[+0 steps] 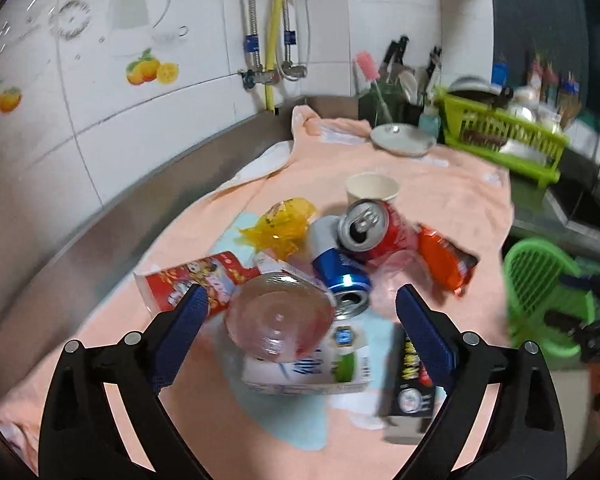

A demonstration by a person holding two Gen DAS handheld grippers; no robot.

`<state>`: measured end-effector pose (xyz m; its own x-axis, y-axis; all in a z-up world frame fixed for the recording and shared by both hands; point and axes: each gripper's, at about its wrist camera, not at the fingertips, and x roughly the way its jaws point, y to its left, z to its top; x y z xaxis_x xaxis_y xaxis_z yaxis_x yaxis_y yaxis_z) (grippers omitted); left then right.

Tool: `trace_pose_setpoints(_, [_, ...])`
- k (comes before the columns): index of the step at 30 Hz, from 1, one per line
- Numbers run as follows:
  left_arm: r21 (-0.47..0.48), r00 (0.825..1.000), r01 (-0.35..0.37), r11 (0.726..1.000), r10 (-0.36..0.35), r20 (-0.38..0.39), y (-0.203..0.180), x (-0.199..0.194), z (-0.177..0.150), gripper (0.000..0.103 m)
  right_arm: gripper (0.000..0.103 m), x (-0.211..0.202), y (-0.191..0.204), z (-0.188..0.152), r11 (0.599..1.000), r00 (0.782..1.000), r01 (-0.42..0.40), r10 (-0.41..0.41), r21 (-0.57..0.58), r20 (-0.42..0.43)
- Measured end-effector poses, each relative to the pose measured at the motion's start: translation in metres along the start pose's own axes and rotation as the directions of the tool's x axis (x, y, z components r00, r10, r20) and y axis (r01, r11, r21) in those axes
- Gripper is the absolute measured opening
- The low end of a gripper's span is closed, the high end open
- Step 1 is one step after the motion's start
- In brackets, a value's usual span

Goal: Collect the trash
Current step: 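Grasp the clear plastic bowl with the left gripper while the right gripper grasps the orange snack bag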

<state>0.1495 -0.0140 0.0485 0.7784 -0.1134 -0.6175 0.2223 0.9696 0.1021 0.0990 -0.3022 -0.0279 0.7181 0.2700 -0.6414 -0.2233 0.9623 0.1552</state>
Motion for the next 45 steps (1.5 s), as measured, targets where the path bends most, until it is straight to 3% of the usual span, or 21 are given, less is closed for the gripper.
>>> trace_pose_setpoints(6, [0.149, 0.999, -0.012, 0.989, 0.019, -0.045, -0.008, 0.021, -0.013, 0.094, 0.091, 0.018, 0.009, 0.006, 1.000, 1.000, -0.010, 0.009, -0.027, -0.023])
trace_pose_setpoints(11, [0.194, 0.997, -0.042, 0.980, 0.054, -0.057, -0.008, 0.037, -0.016, 0.094, 0.091, 0.041, 0.017, 0.017, 0.999, 0.999, -0.020, 0.018, -0.050, -0.044])
trace_pose_setpoints(15, [0.203, 0.996, -0.049, 0.978, 0.063, -0.059, -0.005, 0.046, -0.016, 0.093, 0.091, 0.057, 0.025, 0.028, 0.997, 0.998, -0.038, 0.034, -0.064, -0.052])
trace_pose_setpoints(24, [0.211, 0.995, -0.050, 0.976, 0.067, -0.077, -0.001, 0.062, -0.019, 0.072, 0.091, 0.097, 0.037, 0.052, 0.996, 0.997, -0.039, 0.033, -0.083, -0.065])
trace_pose_setpoints(31, [0.188, 0.997, -0.045, 0.981, 0.057, -0.060, 0.005, 0.062, -0.021, 0.070, 0.088, 0.119, 0.032, 0.059, 0.997, 0.996, -0.008, 0.002, -0.073, -0.087])
trace_pose_setpoints(38, [0.123, 0.999, -0.015, 0.992, 0.021, -0.046, 0.014, 0.057, -0.018, 0.069, 0.078, 0.130, 0.025, 0.057, 0.998, 0.994, 0.008, -0.015, -0.066, -0.108])
trace_pose_setpoints(45, [0.039, 0.999, 0.028, 0.999, -0.027, -0.031, 0.027, 0.043, -0.017, 0.069, 0.050, 0.135, 0.014, 0.055, 1.000, 0.993, -0.006, 0.005, -0.007, -0.120])
